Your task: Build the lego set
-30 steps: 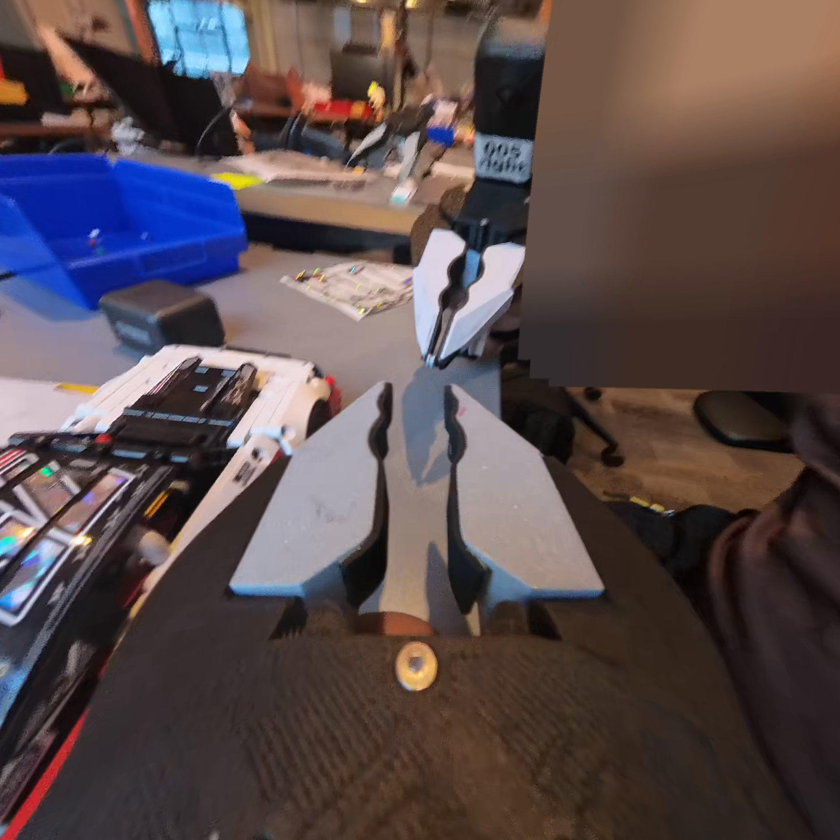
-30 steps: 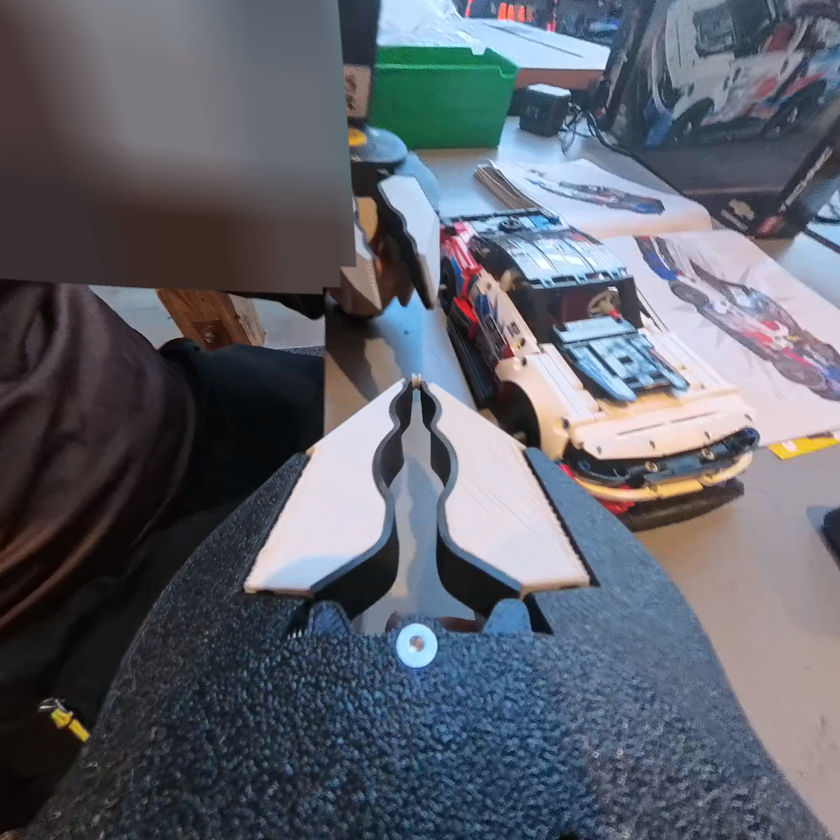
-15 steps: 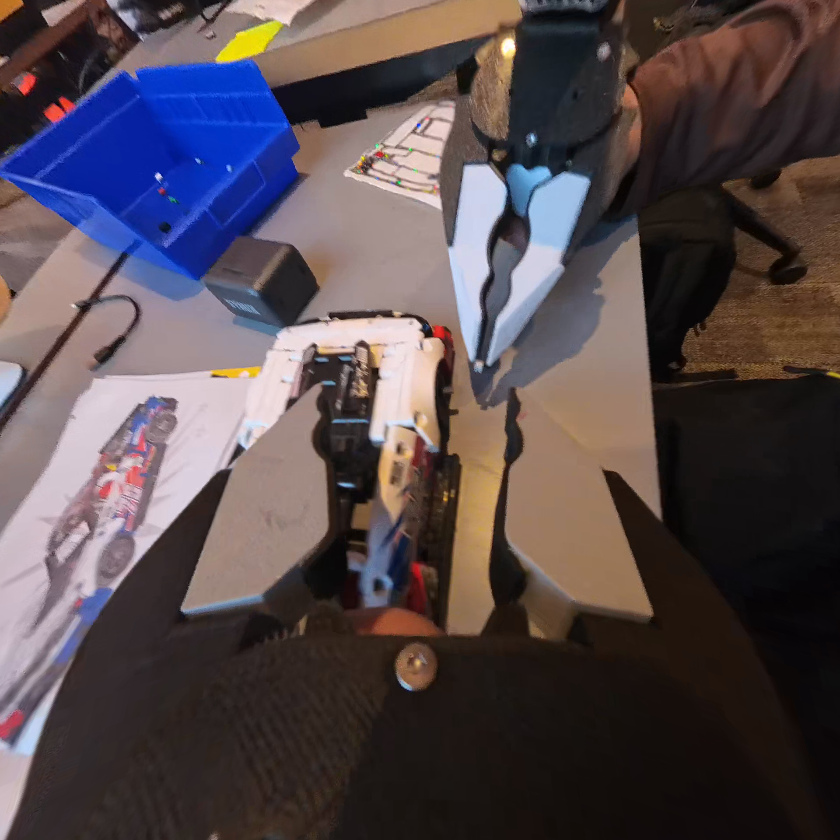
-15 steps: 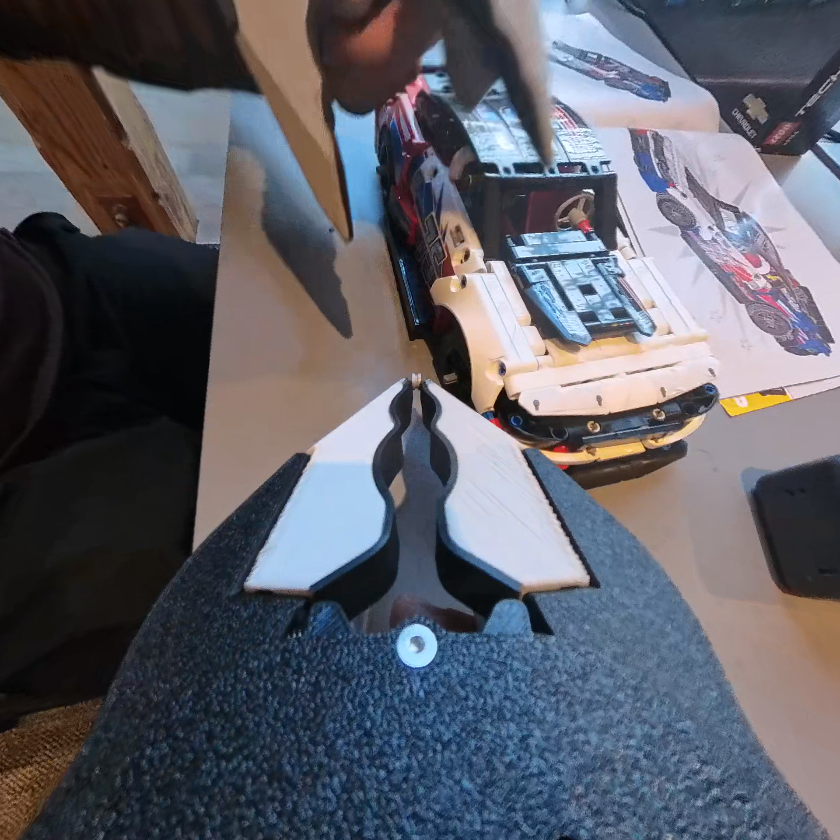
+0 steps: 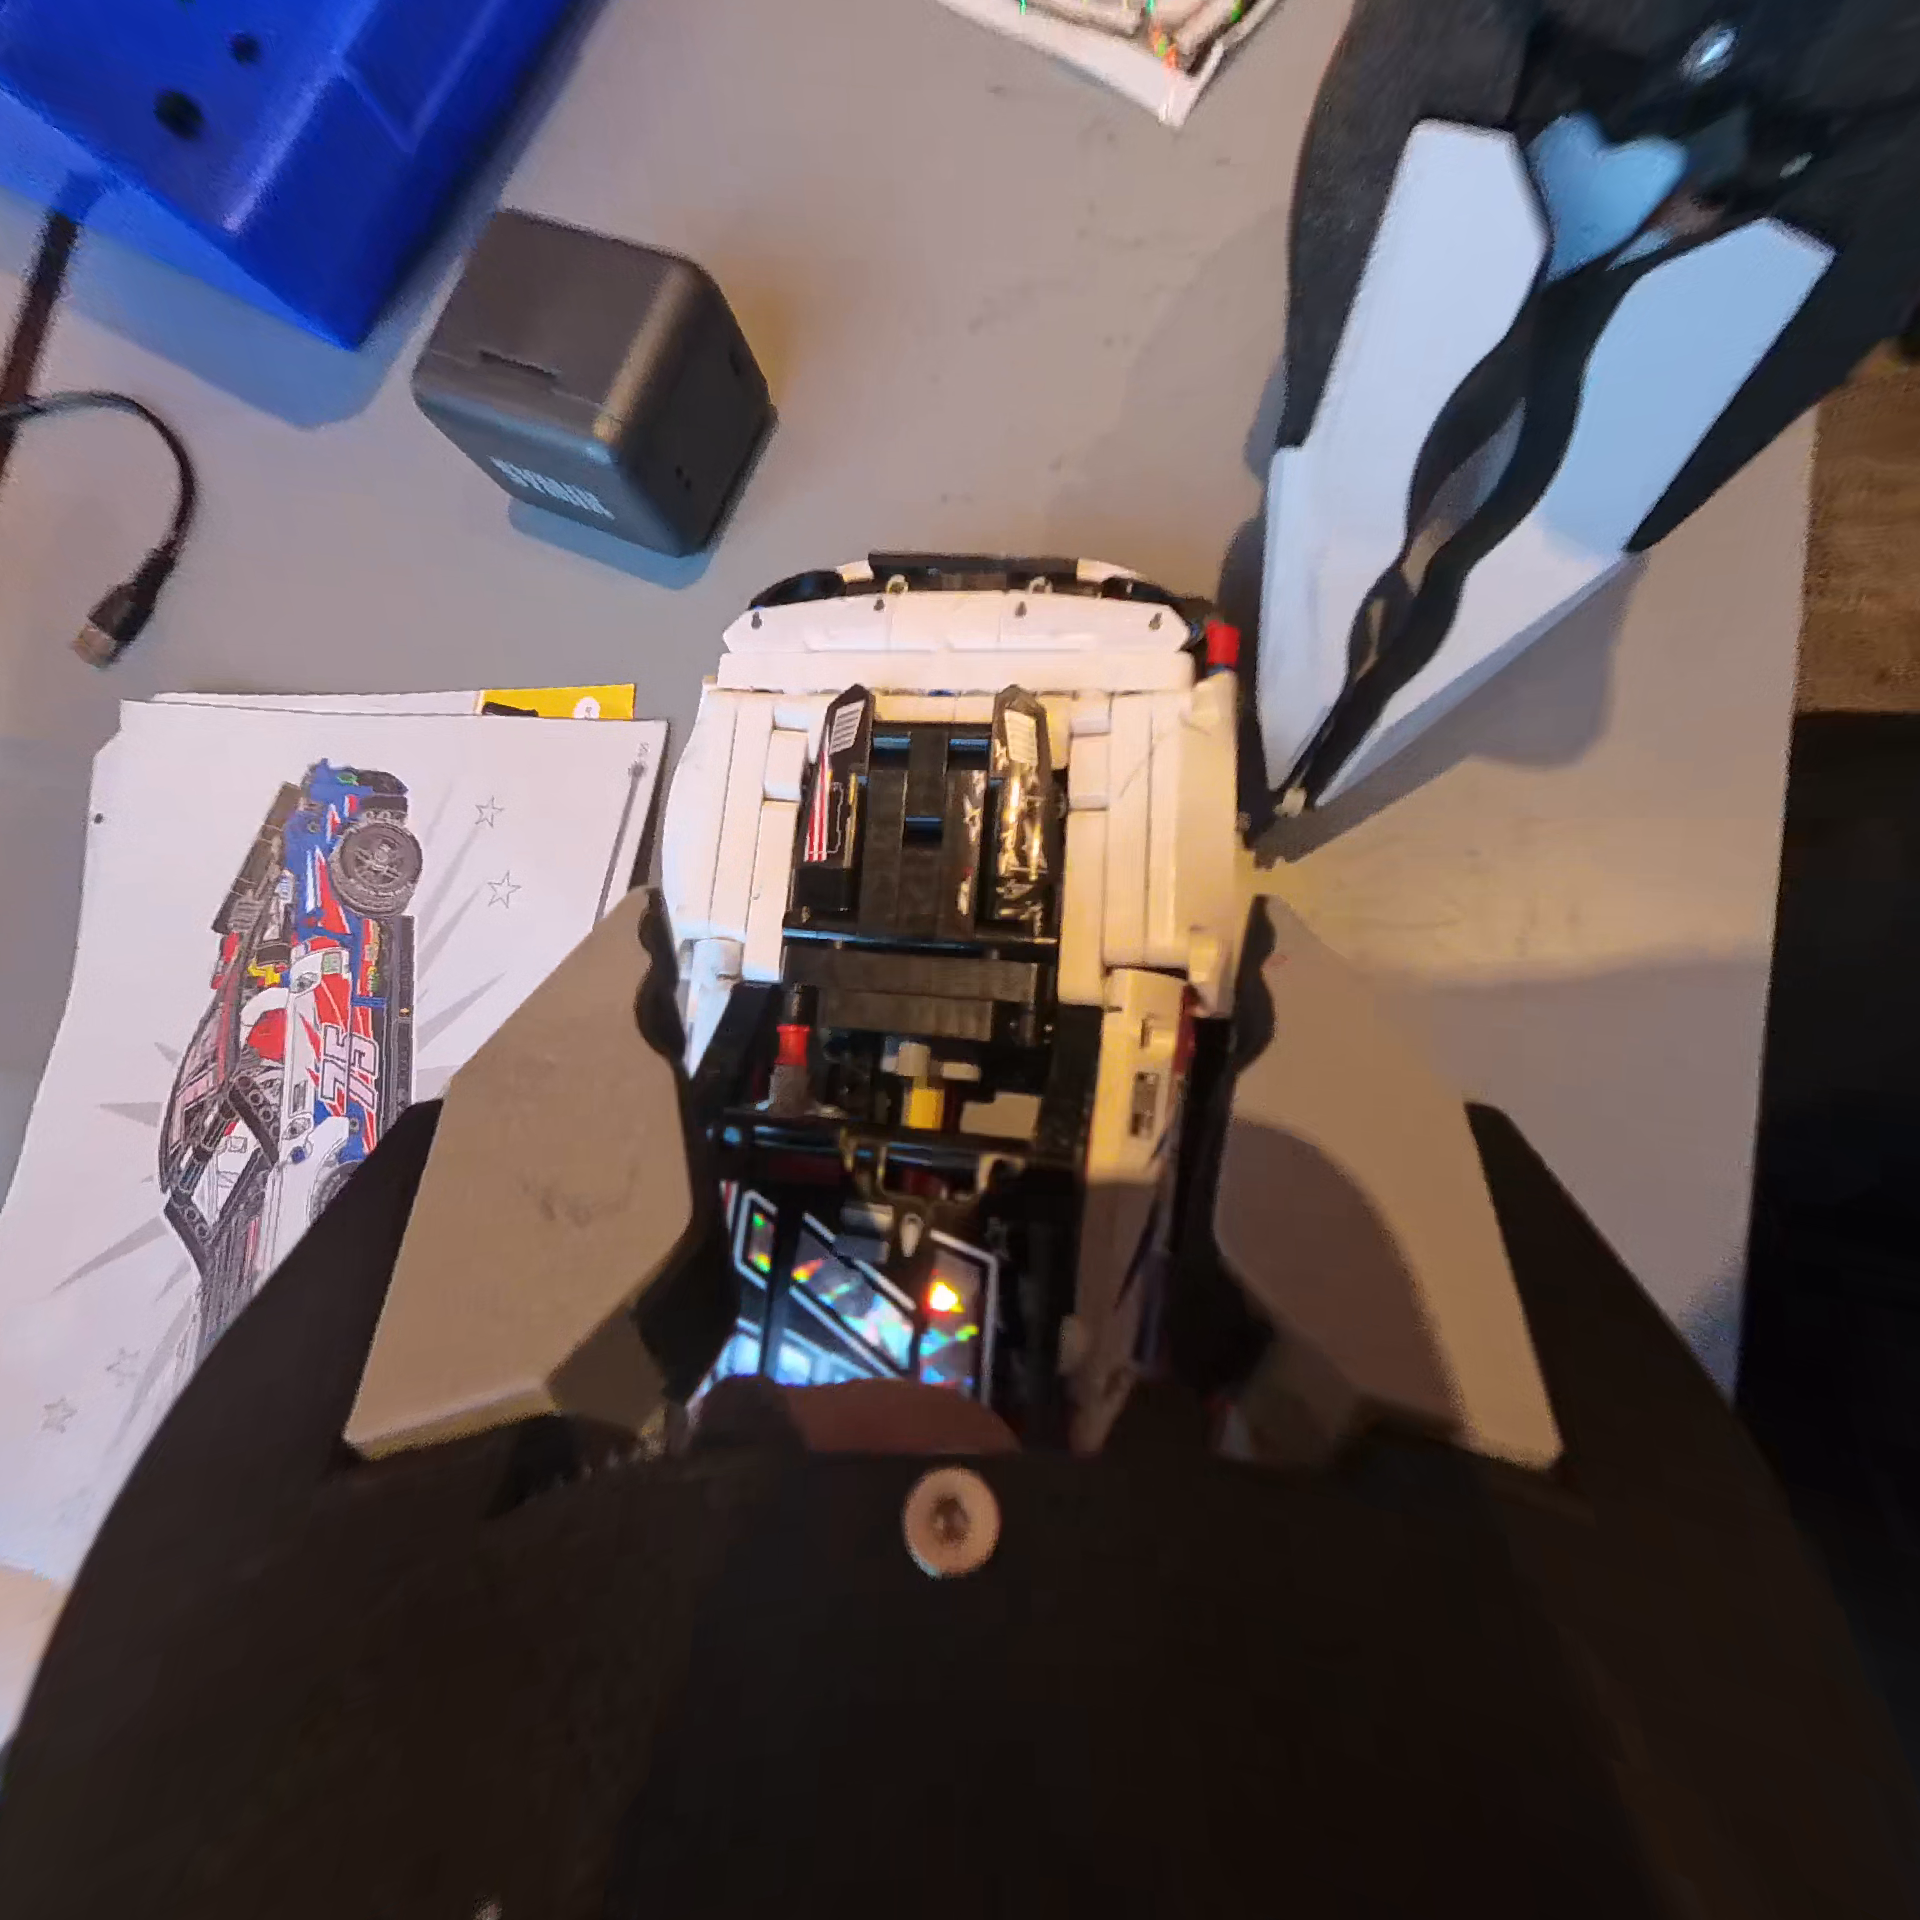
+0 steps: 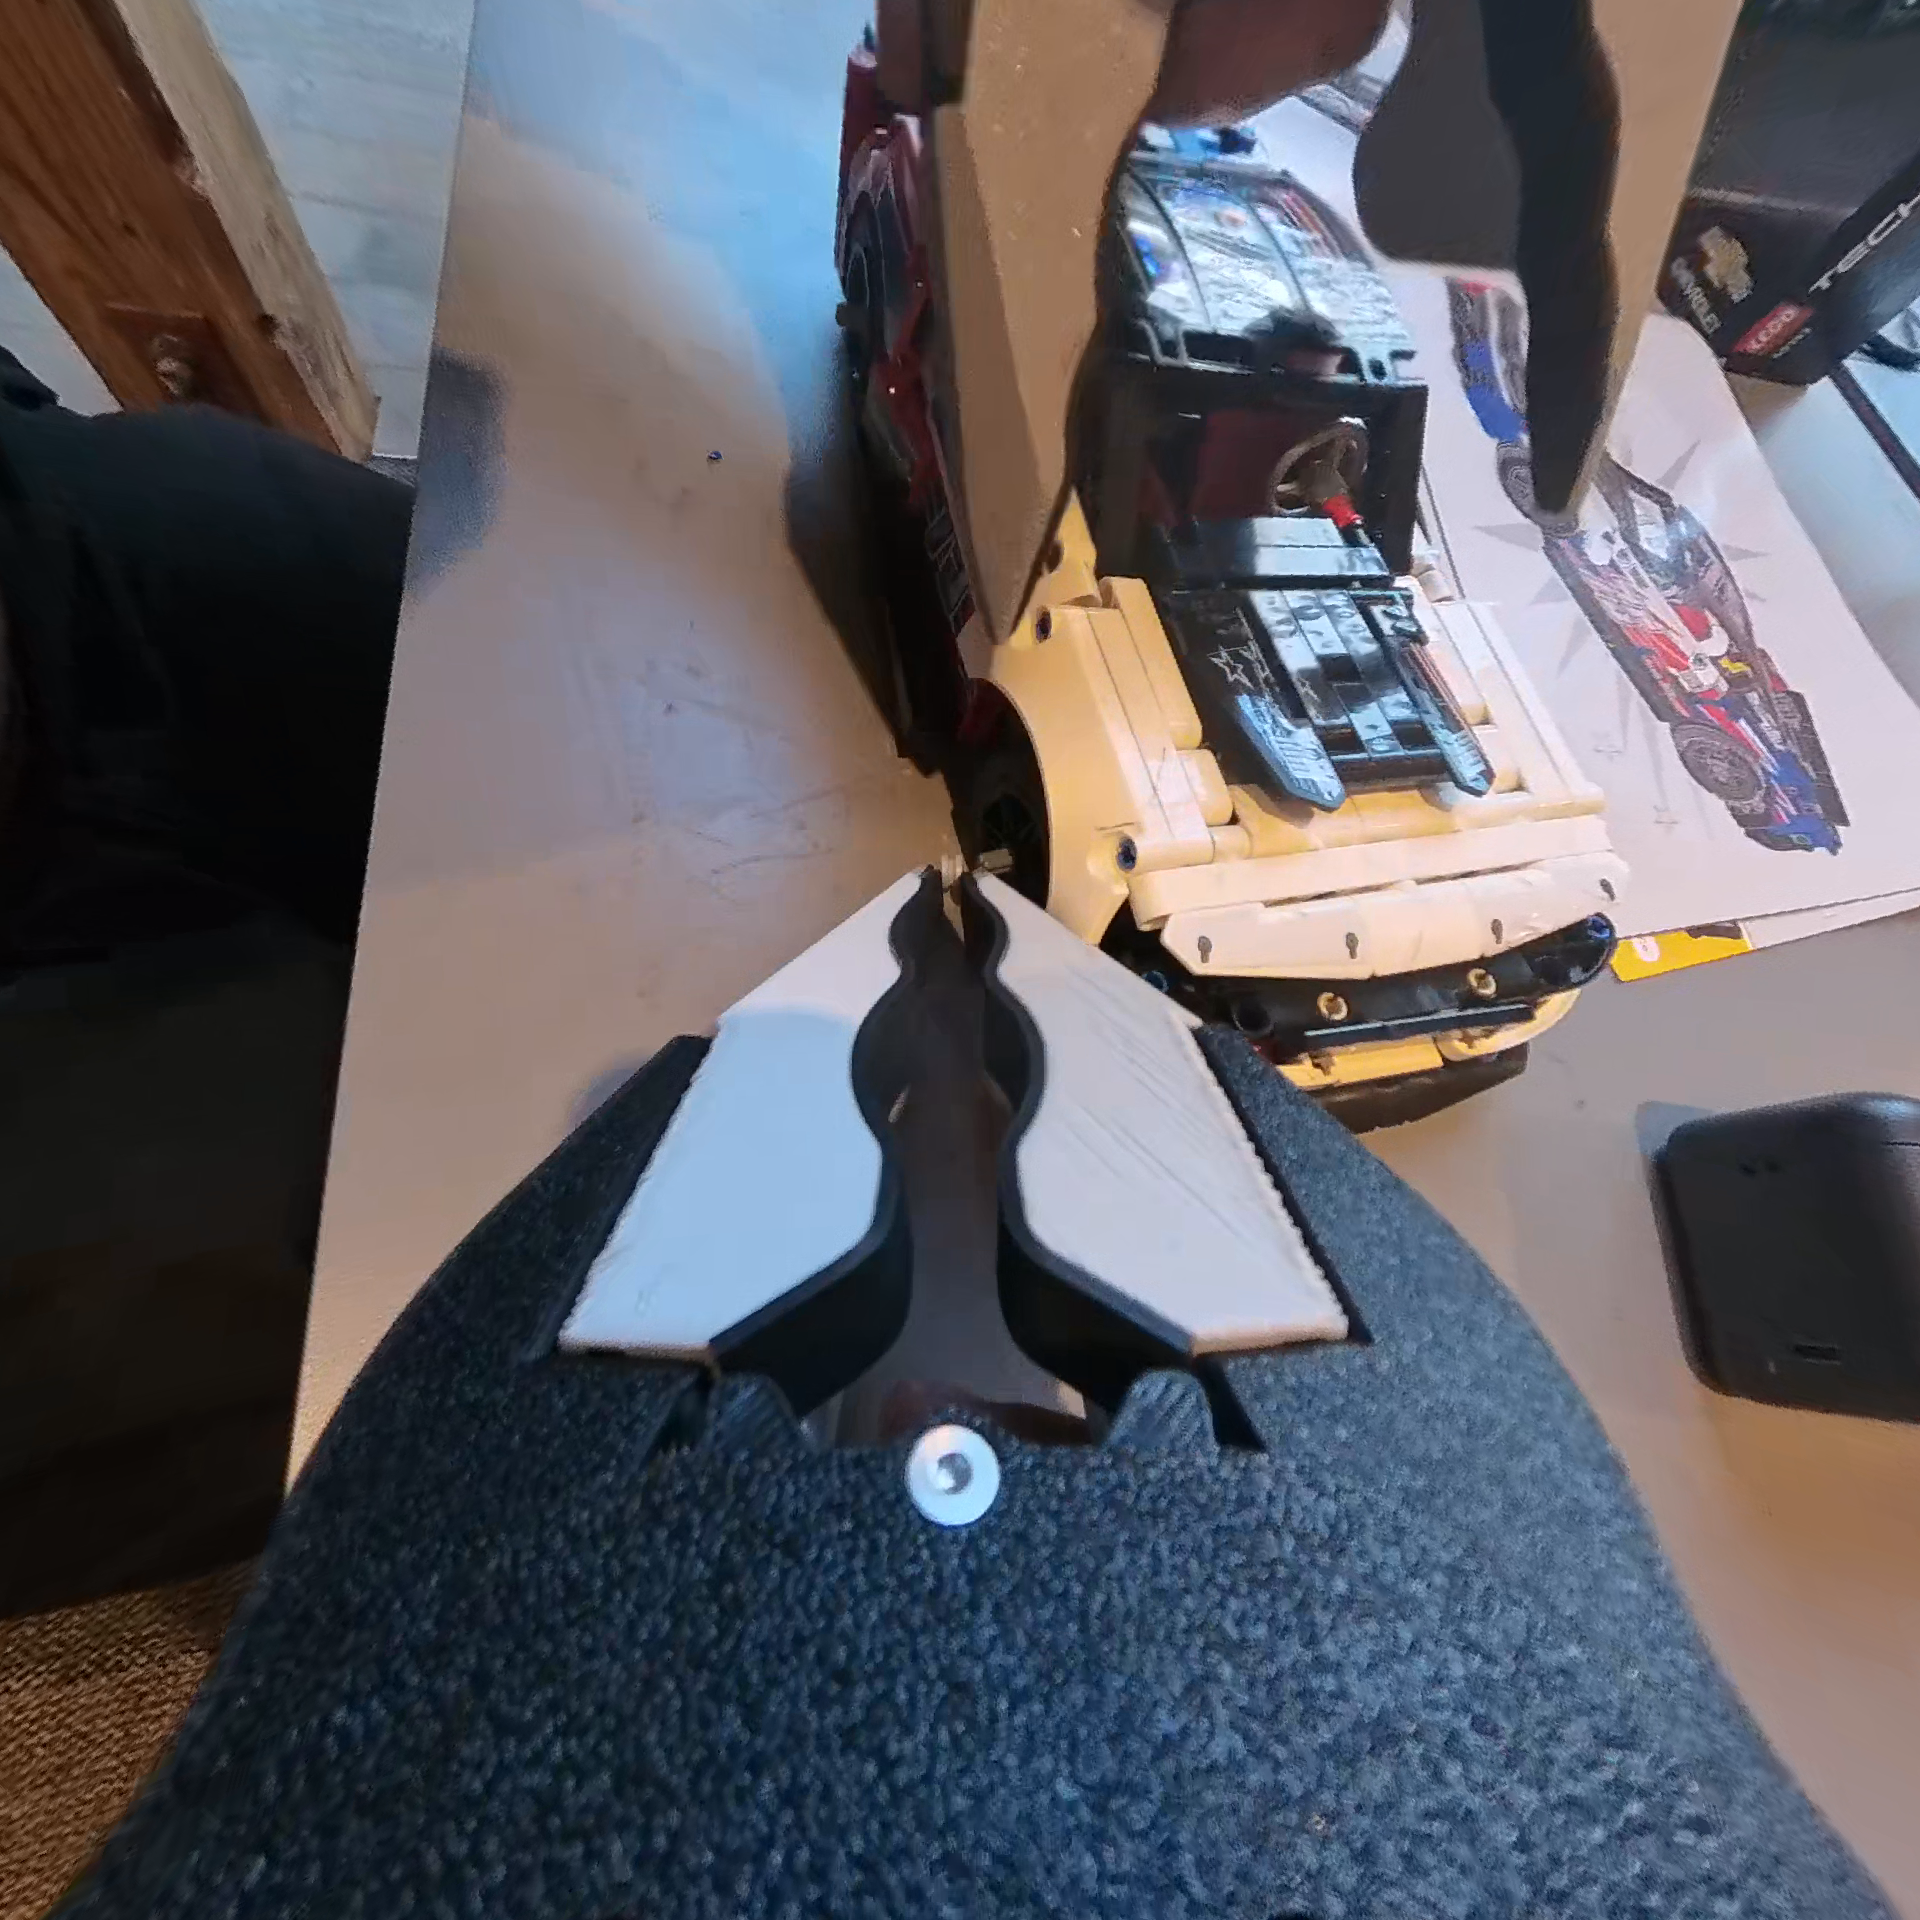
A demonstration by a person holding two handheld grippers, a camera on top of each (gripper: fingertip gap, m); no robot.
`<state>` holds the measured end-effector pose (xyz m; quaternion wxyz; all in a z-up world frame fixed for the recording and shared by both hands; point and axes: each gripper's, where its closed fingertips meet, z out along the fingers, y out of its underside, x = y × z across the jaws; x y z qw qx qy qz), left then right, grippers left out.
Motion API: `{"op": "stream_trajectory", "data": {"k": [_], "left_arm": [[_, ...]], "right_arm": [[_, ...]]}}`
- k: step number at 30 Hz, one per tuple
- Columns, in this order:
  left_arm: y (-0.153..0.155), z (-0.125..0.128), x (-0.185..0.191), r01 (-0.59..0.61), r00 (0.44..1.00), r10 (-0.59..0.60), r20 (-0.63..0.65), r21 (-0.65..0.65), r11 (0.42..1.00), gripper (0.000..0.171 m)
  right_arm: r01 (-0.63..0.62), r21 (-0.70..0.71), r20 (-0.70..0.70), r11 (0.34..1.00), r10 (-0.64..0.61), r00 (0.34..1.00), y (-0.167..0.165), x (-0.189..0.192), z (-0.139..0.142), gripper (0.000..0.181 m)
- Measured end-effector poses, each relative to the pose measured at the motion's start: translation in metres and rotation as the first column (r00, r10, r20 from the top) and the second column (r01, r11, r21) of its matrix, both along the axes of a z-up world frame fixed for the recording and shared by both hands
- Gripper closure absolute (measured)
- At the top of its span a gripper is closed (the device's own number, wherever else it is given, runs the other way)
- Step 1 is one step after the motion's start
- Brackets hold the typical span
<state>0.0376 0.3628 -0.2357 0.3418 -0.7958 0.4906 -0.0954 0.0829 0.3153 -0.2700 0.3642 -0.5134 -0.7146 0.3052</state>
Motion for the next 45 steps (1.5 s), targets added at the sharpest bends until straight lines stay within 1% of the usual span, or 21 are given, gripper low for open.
{"op": "stream_trajectory", "data": {"k": [3, 8, 9, 11, 13, 15, 18, 19, 21, 22, 24, 29, 32, 37, 40, 45], "left_arm": [[-0.009, 0.014, 0.004, -0.036, 0.997, 0.03, 0.076, 0.077, 0.996, 0.067], [-0.032, 0.023, 0.001, -0.084, 0.989, 0.068, 0.132, 0.117, 0.99, 0.07], [-0.038, 0.027, 0.003, -0.092, 0.984, 0.07, 0.164, 0.13, 0.987, 0.074], [-0.055, 0.031, 0.011, -0.091, 0.972, 0.06, 0.227, 0.131, 0.987, 0.088], [-0.069, 0.023, 0.017, -0.113, 0.963, 0.08, 0.259, 0.115, 0.987, 0.102], [-0.078, 0.006, 0.018, -0.146, 0.96, 0.117, 0.253, 0.098, 0.984, 0.107], [-0.092, -0.021, 0.026, -0.155, 0.952, 0.141, 0.271, 0.032, 0.987, 0.117], [-0.094, -0.03, 0.028, -0.158, 0.953, 0.149, 0.265, 0.014, 0.987, 0.117], [-0.096, -0.041, 0.031, -0.155, 0.96, 0.15, 0.238, 0.003, 0.988, 0.12], [-0.095, -0.043, 0.031, -0.161, 0.962, 0.157, 0.225, -0.002, 0.987, 0.122], [-0.091, -0.04, 0.035, -0.165, 0.956, 0.16, 0.246, 0.0, 0.986, 0.122], [-0.087, -0.042, 0.043, -0.167, 0.944, 0.18, 0.275, -0.07, 0.984, 0.121], [-0.086, -0.041, 0.049, -0.157, 0.938, 0.176, 0.298, -0.089, 0.984, 0.122], [-0.084, -0.046, 0.054, -0.148, 0.942, 0.18, 0.285, -0.131, 0.98, 0.12], [-0.081, -0.045, 0.055, -0.146, 0.936, 0.185, 0.299, -0.148, 0.978, 0.121], [-0.076, -0.048, 0.059, -0.14, 0.932, 0.195, 0.306, -0.193, 0.971, 0.121]], "right_arm": [[-0.003, 0.002, 0.006, 1.0, 0.003, 1.0, 0.0, -0.001, -0.001, 0.181], [0.013, 0.014, 0.005, 1.0, -0.013, 1.0, 0.003, -0.004, -0.001, 0.181], [0.016, 0.014, 0.003, 1.0, -0.016, 1.0, 0.003, -0.004, -0.001, 0.181], [0.02, 0.01, 0.002, 1.0, -0.02, 1.0, 0.003, -0.004, -0.001, 0.181], [0.023, 0.008, 0.003, 1.0, -0.023, 1.0, 0.003, -0.004, -0.001, 0.181], [0.029, 0.014, 0.002, 0.999, -0.029, 1.0, 0.003, -0.004, -0.001, 0.181], [0.032, 0.027, 0.004, 0.999, -0.032, 0.999, 0.002, -0.005, -0.001, 0.181], [0.035, 0.03, 0.008, 0.999, -0.035, 0.999, 0.001, -0.005, -0.002, 0.181], [0.043, 0.037, 0.018, 0.998, -0.044, 0.999, 0.002, -0.005, -0.003, 0.181], [0.046, 0.036, 0.024, 0.998, -0.046, 0.999, 0.003, -0.006, -0.004, 0.181], [0.051, 0.033, 0.024, 0.998, -0.052, 0.998, 0.003, -0.006, -0.004, 0.181], [0.081, 0.064, 0.015, 0.995, -0.083, 0.996, 0.004, -0.005, -0.003, 0.181], [0.094, 0.076, 0.009, 0.993, -0.095, 0.995, 0.004, -0.005, -0.003, 0.181], [0.109, 0.086, -0.013, 0.99, -0.109, 0.994, 0.005, -0.004, 0.0, 0.181], [0.112, 0.093, -0.013, 0.989, -0.111, 0.994, 0.005, -0.005, 0.0, 0.181], [0.115, 0.136, -0.005, 0.984, -0.115, 0.993, 0.005, -0.005, -0.002, 0.181]]}}
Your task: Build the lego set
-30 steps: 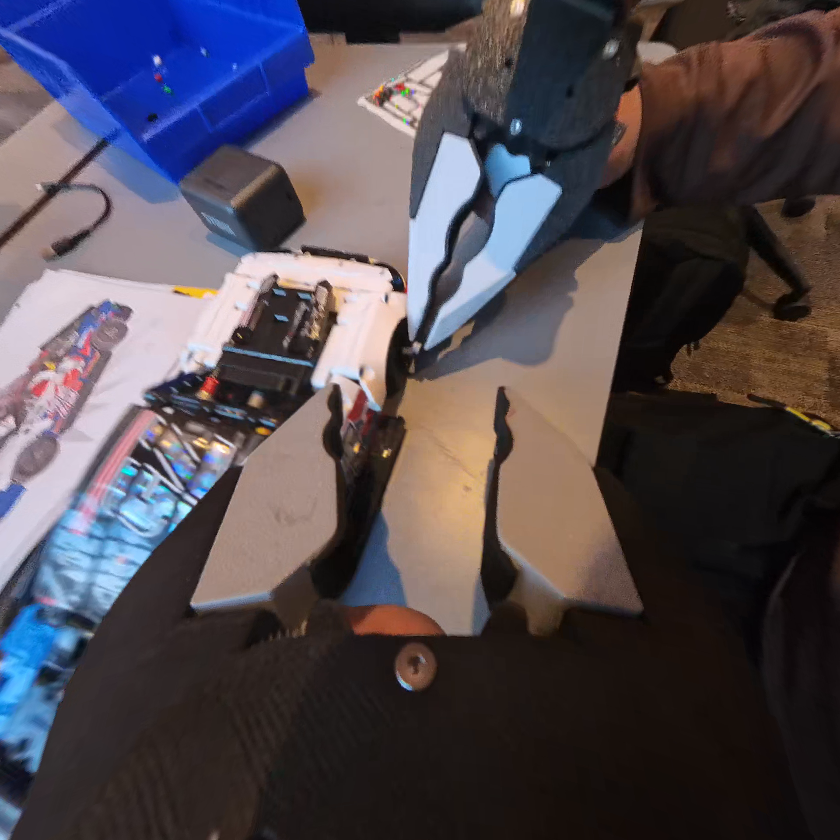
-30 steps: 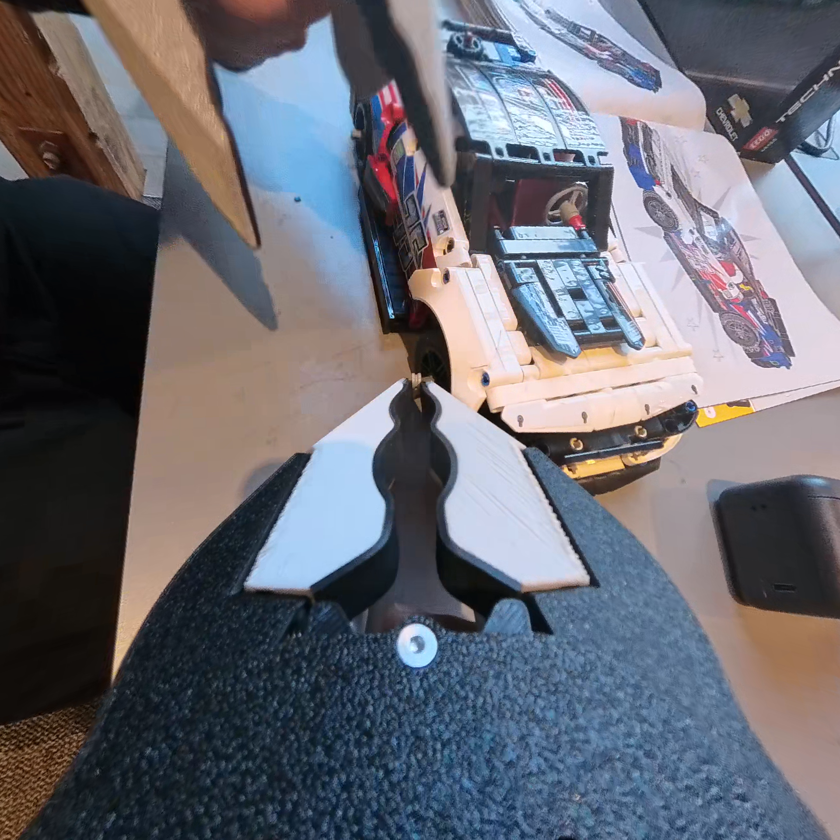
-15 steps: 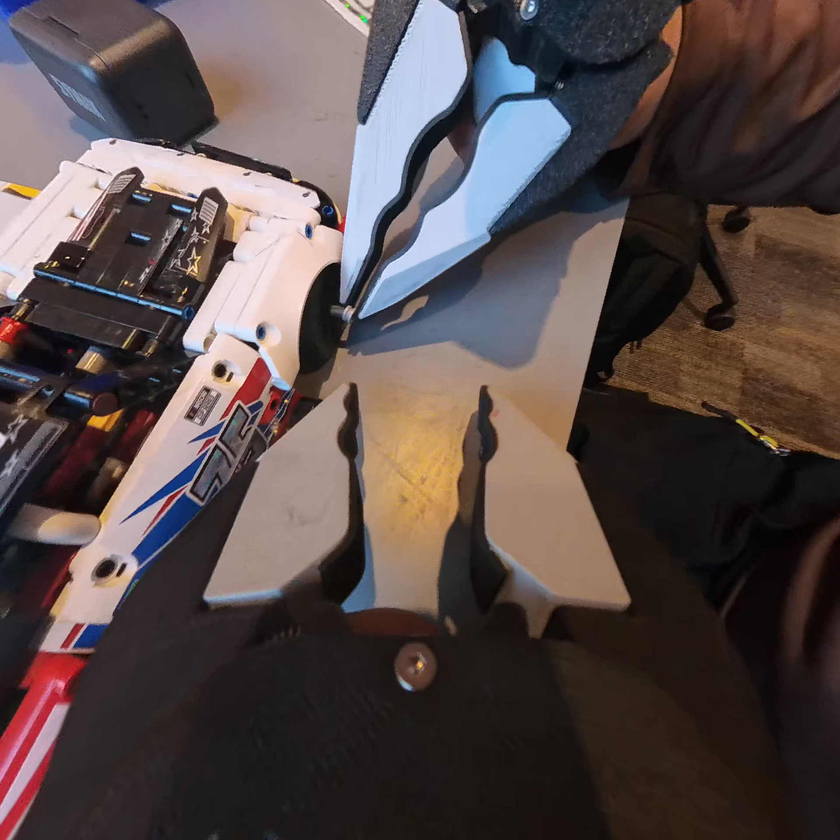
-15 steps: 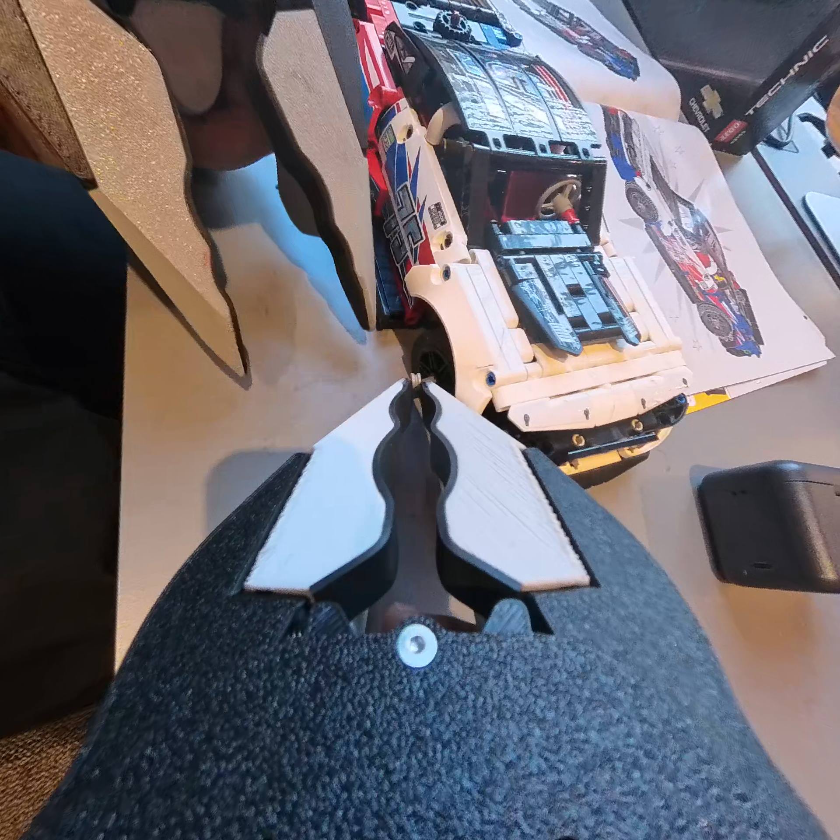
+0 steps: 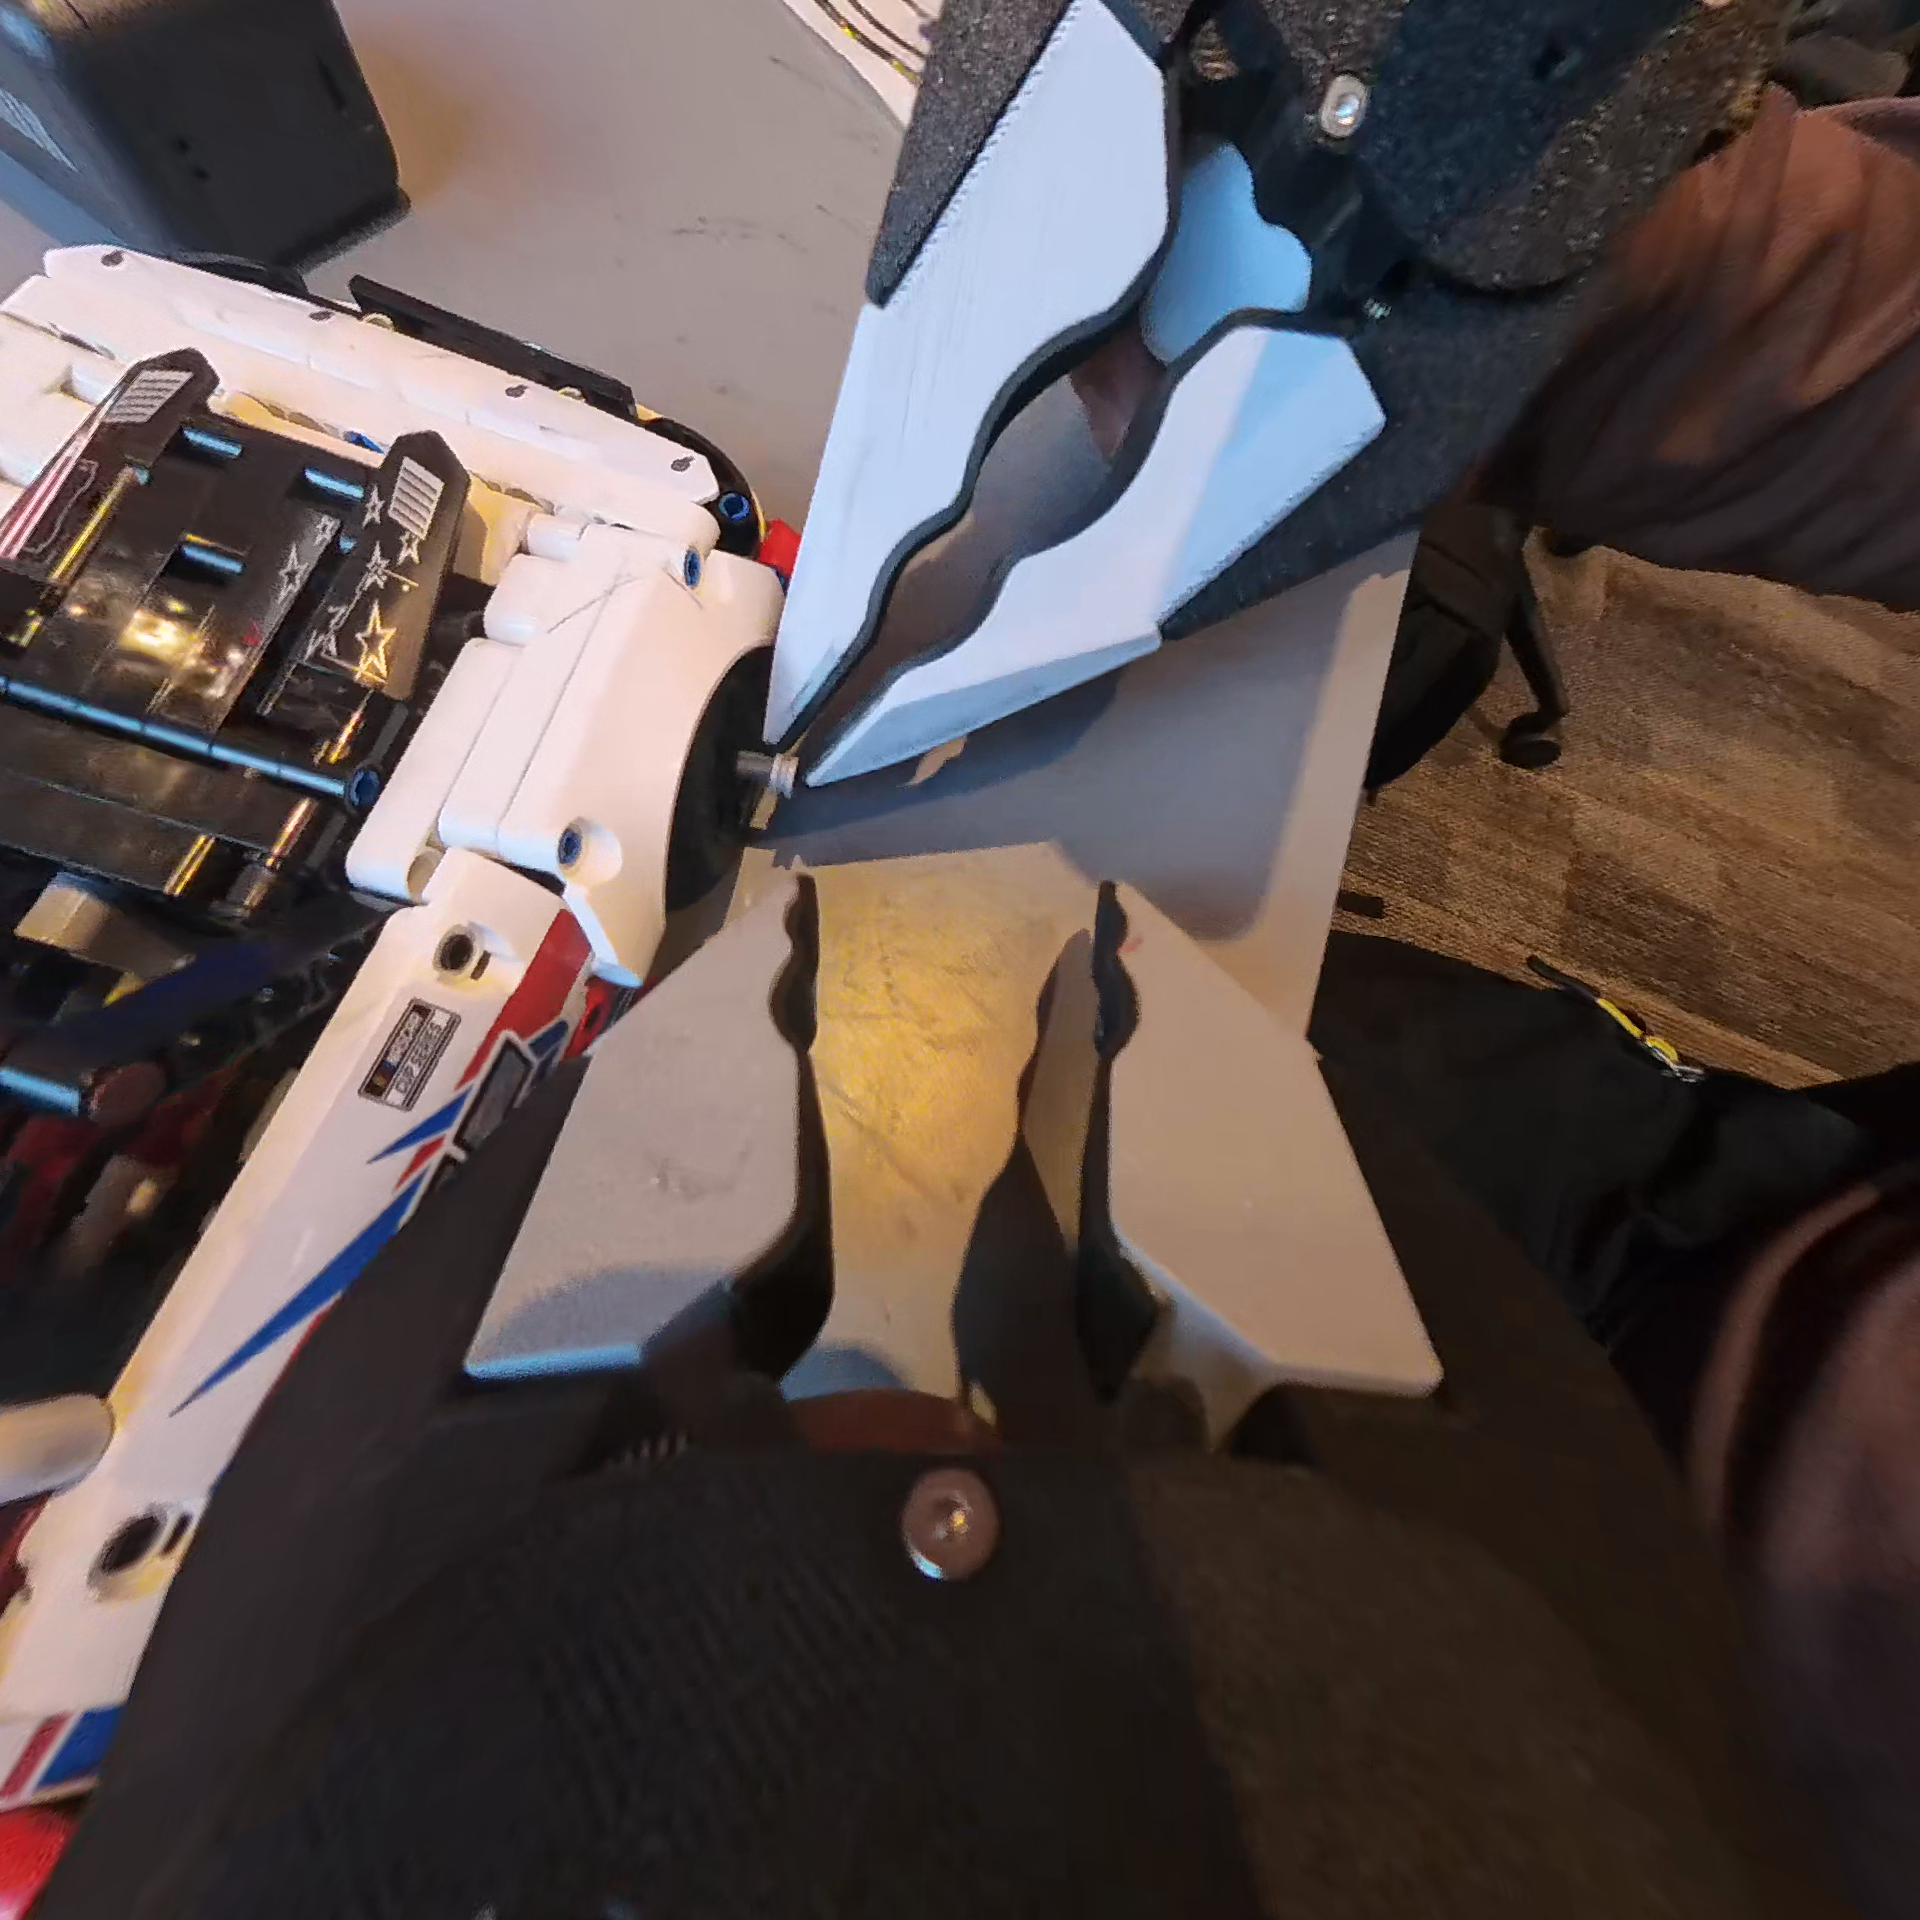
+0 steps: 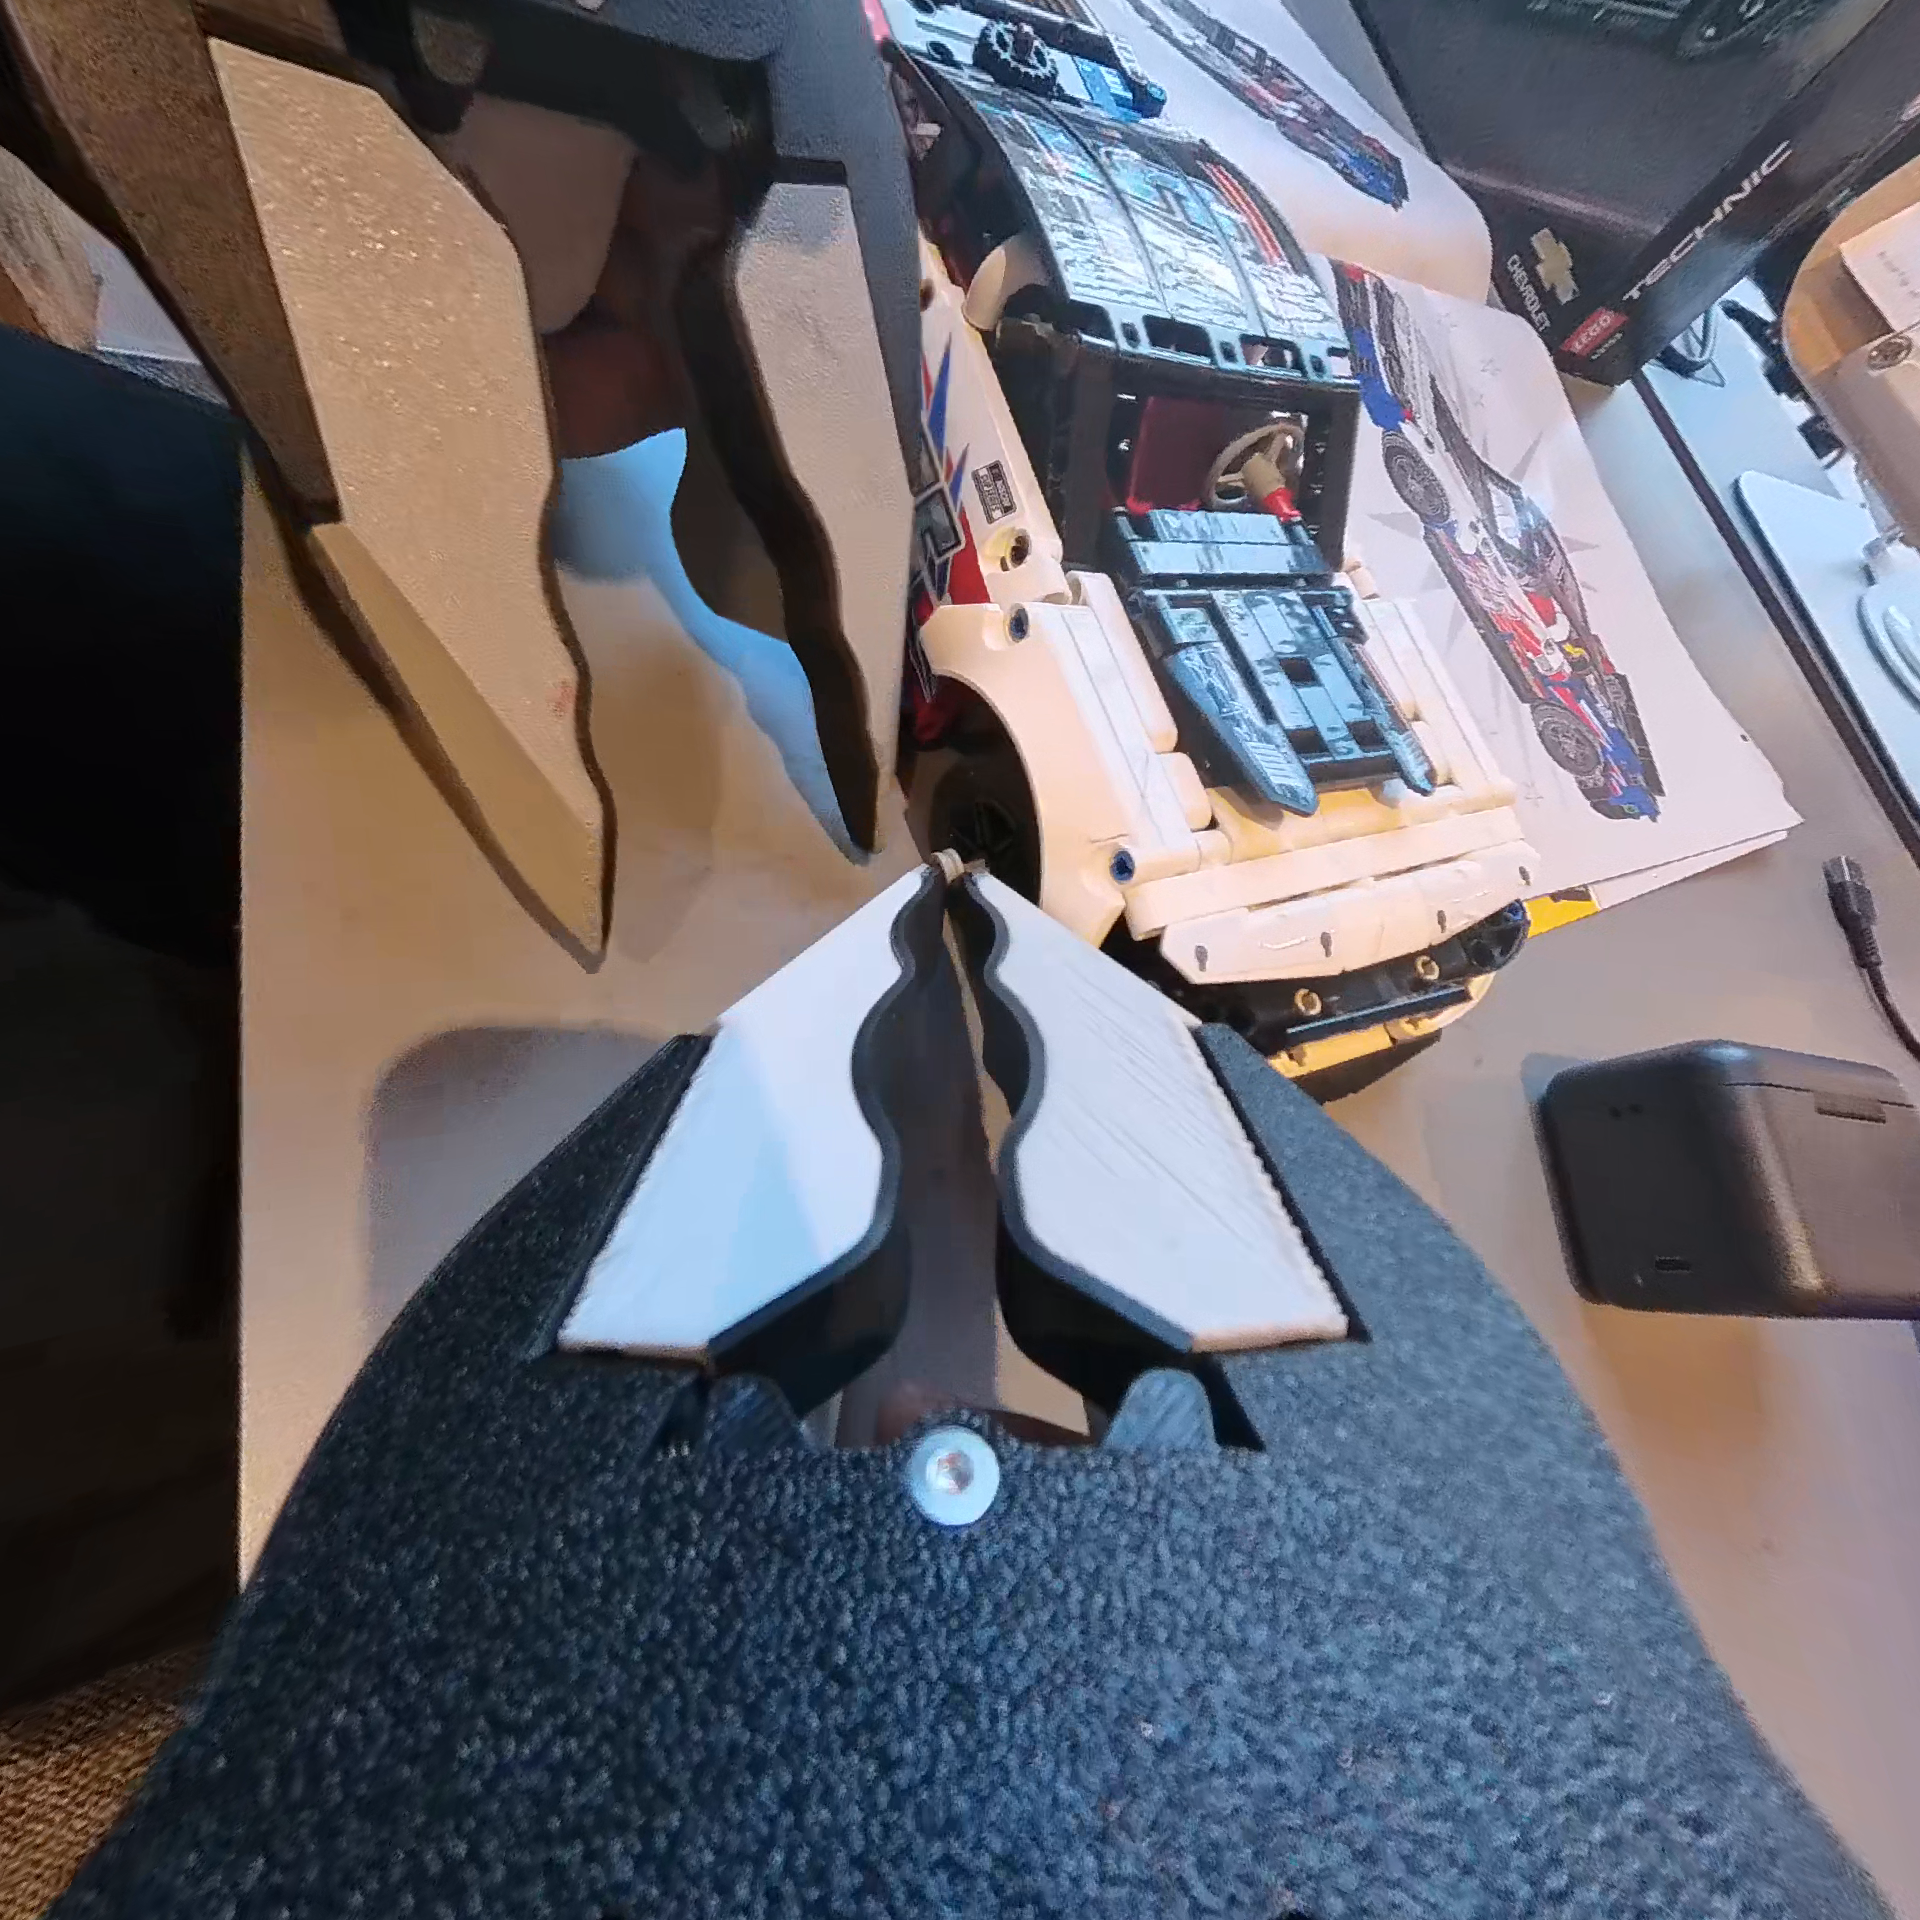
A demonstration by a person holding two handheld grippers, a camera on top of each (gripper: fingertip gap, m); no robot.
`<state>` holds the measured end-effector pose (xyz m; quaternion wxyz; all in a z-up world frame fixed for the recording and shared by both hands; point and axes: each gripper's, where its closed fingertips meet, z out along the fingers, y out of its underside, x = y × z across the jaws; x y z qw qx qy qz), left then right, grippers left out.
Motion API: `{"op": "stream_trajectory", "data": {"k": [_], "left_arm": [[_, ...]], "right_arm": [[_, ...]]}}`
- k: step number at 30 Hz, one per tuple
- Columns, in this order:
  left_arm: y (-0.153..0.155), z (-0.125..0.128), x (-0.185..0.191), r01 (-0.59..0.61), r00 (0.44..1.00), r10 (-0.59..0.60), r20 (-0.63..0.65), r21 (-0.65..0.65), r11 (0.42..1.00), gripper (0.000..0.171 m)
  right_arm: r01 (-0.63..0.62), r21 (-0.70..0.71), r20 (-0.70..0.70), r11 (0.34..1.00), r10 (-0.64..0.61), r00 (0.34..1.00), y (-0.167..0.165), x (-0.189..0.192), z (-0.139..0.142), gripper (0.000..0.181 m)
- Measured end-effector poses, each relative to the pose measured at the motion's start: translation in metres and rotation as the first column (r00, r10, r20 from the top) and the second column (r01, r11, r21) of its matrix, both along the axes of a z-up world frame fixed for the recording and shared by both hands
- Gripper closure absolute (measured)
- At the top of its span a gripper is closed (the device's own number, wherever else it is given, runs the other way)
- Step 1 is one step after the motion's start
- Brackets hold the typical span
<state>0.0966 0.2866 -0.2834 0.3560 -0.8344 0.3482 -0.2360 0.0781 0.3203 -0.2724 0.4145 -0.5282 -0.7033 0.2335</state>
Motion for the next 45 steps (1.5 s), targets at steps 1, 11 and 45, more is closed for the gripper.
{"op": "stream_trajectory", "data": {"k": [1, 11, 45], "left_arm": [[0.001, 0.0, 0.001, 0.001, 1.0, -0.001, 0.001, -0.001, 1.0, 0.121], [0.007, 0.002, 0.005, 0.001, 1.0, -0.001, 0.01, 0.014, 1.0, 0.123], [0.018, 0.015, -0.01, -0.104, 0.994, 0.108, -0.011, 0.165, 0.981, 0.14]], "right_arm": [[0.001, 0.003, 0.001, 1.0, -0.001, 1.0, 0.0, 0.0, 0.0, 0.181], [0.011, 0.003, -0.001, 1.0, -0.011, 1.0, 0.001, 0.002, 0.0, 0.181], [0.028, 0.072, 0.014, 0.997, -0.029, 0.999, 0.001, -0.001, -0.003, 0.181]]}}
